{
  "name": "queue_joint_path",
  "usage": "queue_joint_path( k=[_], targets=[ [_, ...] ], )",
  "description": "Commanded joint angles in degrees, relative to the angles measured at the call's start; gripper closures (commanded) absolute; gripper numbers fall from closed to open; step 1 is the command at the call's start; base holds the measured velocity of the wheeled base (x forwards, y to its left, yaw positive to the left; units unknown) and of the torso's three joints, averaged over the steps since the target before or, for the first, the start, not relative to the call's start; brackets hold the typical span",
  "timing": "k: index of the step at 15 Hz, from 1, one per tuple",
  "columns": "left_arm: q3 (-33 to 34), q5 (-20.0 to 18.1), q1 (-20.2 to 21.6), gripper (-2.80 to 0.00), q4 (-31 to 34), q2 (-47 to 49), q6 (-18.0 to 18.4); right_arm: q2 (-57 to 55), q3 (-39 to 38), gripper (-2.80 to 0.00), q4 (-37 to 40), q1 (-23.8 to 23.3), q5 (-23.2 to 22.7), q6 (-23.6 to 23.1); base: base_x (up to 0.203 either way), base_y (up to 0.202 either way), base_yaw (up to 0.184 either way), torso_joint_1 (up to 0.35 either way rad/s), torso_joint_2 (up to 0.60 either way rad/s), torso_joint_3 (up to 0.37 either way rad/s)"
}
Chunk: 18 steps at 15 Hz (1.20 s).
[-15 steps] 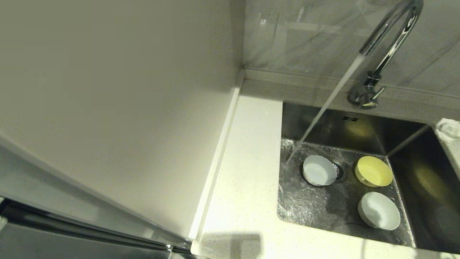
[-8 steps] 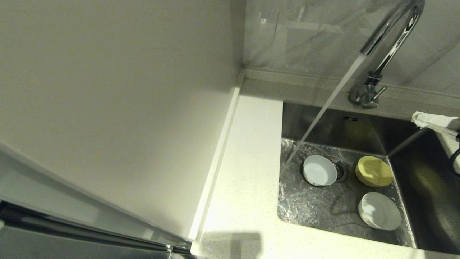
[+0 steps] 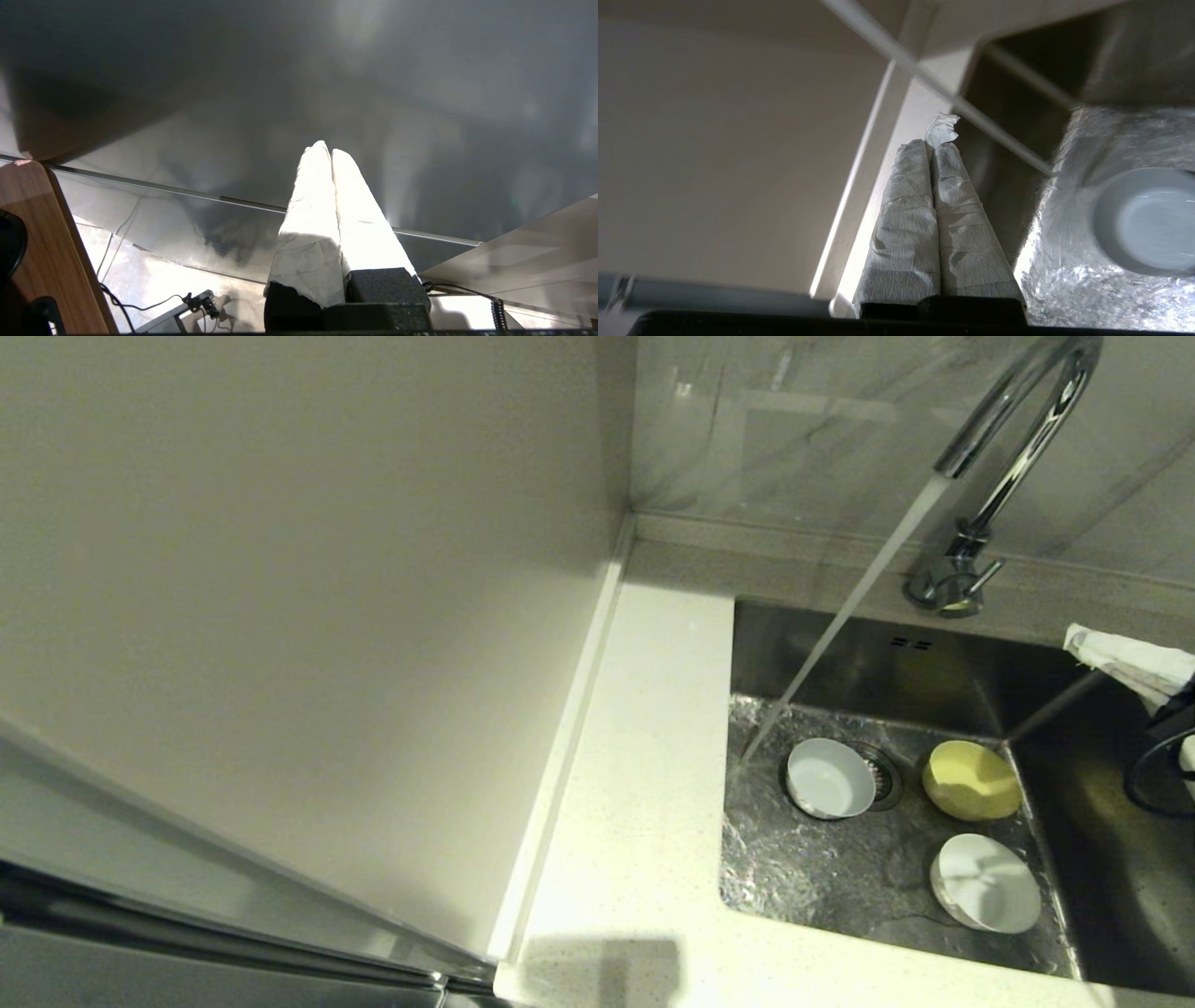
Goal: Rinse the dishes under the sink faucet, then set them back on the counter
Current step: Turn off the faucet
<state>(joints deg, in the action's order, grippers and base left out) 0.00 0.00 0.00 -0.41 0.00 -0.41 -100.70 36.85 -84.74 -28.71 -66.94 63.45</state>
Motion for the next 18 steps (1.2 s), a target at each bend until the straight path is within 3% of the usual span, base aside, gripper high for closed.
queue_joint_path(
  k=[1, 9, 15, 18],
  targets=[
    [0.18, 0.00, 0.00, 0.00, -0.02, 0.00, -0.02, -4.28, -0.84, 0.00, -2.90, 4.01, -0.51, 0.84, 0.000, 0.000, 0.000, 0.000, 0.00, 0.000],
    [0.18, 0.00, -0.08, 0.00, -0.02, 0.00, -0.02, -7.89, 7.54, 0.00, -2.92, 13.35, 1.26, 0.90, 0.000, 0.000, 0.000, 0.000, 0.00, 0.000],
    [0.18, 0.00, 0.00, 0.00, -0.02, 0.00, -0.02, -12.56, 14.95, 0.00, -2.92, 13.29, 2.87, 0.35, 0.000, 0.000, 0.000, 0.000, 0.00, 0.000],
    [0.18, 0.00, 0.00, 0.00, -0.02, 0.00, -0.02, -15.60, 18.91, 0.00, -2.92, 13.04, 3.46, -2.39, 0.000, 0.000, 0.000, 0.000, 0.00, 0.000]
  ],
)
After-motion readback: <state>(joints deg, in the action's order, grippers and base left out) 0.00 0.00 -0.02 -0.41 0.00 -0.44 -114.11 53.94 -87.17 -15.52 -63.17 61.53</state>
